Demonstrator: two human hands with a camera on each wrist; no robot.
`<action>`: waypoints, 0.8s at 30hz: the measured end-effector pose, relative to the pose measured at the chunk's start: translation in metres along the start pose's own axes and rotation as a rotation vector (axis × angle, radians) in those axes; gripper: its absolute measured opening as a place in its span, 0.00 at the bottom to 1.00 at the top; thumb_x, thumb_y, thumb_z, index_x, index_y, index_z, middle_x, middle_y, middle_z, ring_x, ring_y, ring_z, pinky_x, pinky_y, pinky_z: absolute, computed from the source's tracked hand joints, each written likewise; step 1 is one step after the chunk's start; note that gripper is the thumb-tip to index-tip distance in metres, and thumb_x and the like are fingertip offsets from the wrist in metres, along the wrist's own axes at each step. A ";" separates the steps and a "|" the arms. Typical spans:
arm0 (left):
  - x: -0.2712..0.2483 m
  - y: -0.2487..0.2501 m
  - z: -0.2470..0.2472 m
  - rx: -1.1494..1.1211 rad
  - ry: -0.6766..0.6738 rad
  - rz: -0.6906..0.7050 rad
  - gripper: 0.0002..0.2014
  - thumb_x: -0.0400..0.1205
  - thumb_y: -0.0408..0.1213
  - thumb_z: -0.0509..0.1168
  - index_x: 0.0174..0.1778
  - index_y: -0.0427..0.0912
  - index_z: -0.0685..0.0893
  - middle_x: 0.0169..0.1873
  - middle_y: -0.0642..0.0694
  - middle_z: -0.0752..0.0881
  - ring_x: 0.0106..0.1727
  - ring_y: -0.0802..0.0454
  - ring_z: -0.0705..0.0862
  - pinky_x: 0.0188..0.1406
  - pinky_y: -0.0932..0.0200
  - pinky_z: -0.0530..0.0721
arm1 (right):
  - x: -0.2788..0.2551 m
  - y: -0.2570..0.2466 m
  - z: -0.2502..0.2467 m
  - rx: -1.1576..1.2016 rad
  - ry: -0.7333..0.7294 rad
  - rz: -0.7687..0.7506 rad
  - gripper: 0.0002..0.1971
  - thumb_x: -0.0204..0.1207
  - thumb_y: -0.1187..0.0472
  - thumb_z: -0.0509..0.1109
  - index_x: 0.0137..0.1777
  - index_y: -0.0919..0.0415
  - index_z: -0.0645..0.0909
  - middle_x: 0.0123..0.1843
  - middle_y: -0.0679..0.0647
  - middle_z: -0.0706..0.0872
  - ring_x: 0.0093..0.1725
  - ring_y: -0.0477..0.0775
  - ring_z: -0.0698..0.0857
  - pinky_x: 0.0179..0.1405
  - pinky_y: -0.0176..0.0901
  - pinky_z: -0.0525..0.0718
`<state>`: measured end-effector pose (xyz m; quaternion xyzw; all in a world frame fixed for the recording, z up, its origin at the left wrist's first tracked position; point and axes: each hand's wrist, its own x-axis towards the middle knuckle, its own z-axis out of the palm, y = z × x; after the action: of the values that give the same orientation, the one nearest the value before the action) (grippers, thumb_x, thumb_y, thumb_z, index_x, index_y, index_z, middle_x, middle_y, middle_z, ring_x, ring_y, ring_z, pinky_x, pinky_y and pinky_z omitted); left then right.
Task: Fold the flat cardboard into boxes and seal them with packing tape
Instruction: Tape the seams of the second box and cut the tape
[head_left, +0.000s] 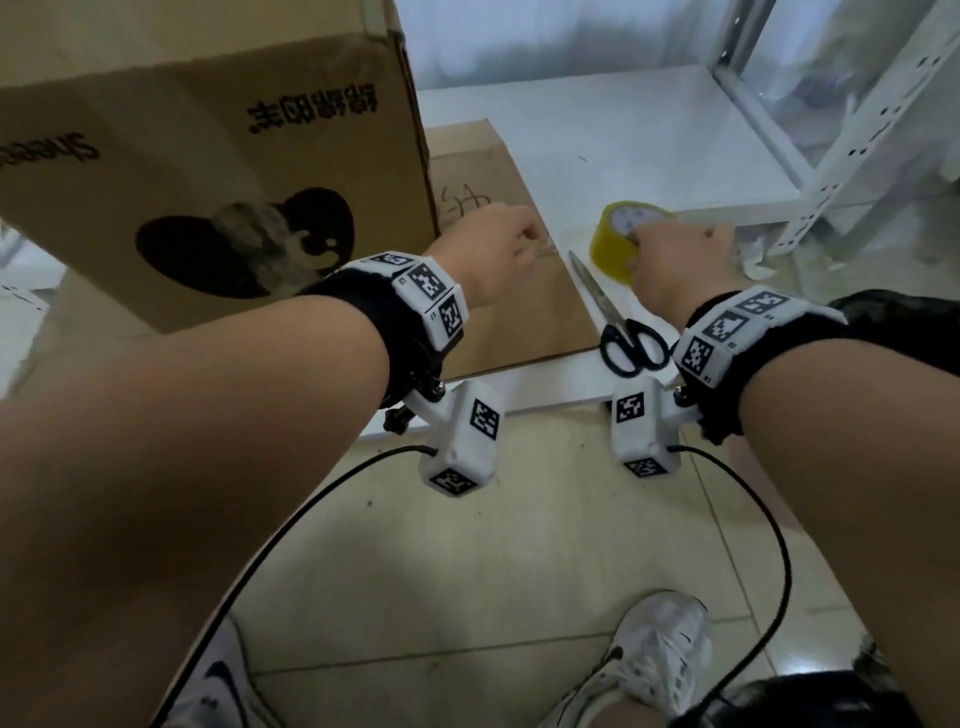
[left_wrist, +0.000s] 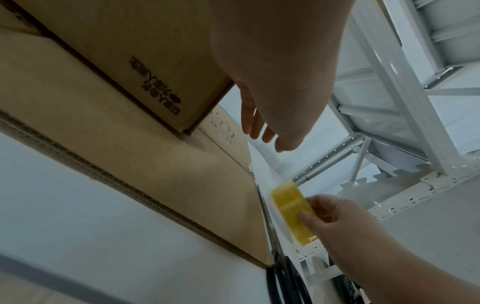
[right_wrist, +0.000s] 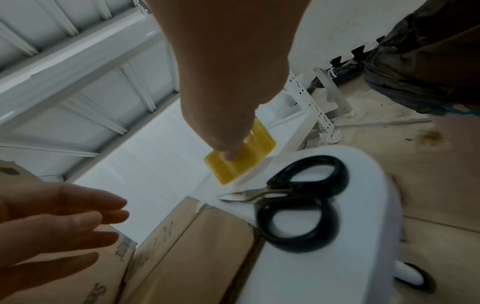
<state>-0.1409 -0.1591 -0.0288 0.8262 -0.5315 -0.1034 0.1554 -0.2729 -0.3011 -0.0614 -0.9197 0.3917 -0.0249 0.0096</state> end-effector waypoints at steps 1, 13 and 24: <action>0.000 0.002 -0.003 -0.016 0.022 0.000 0.17 0.87 0.37 0.55 0.70 0.39 0.77 0.64 0.42 0.80 0.61 0.47 0.79 0.59 0.56 0.78 | 0.000 -0.003 -0.006 0.041 0.042 -0.004 0.11 0.82 0.68 0.59 0.59 0.57 0.78 0.62 0.61 0.83 0.66 0.64 0.76 0.72 0.58 0.60; -0.043 0.041 -0.095 -0.210 0.206 0.129 0.25 0.89 0.49 0.52 0.81 0.42 0.62 0.72 0.43 0.77 0.67 0.48 0.79 0.67 0.55 0.74 | -0.041 -0.066 -0.102 1.012 0.548 -0.058 0.08 0.86 0.57 0.53 0.49 0.59 0.70 0.49 0.57 0.76 0.51 0.58 0.75 0.55 0.57 0.74; -0.107 0.005 -0.217 -0.634 0.533 0.111 0.17 0.88 0.45 0.56 0.68 0.39 0.75 0.51 0.45 0.86 0.51 0.53 0.85 0.59 0.51 0.84 | -0.064 -0.170 -0.198 1.148 0.458 -0.426 0.19 0.77 0.51 0.68 0.48 0.71 0.79 0.36 0.54 0.80 0.34 0.49 0.75 0.36 0.43 0.74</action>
<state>-0.1168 -0.0320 0.1752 0.7053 -0.4584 -0.0357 0.5396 -0.2052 -0.1366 0.1401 -0.7973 0.1176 -0.4268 0.4103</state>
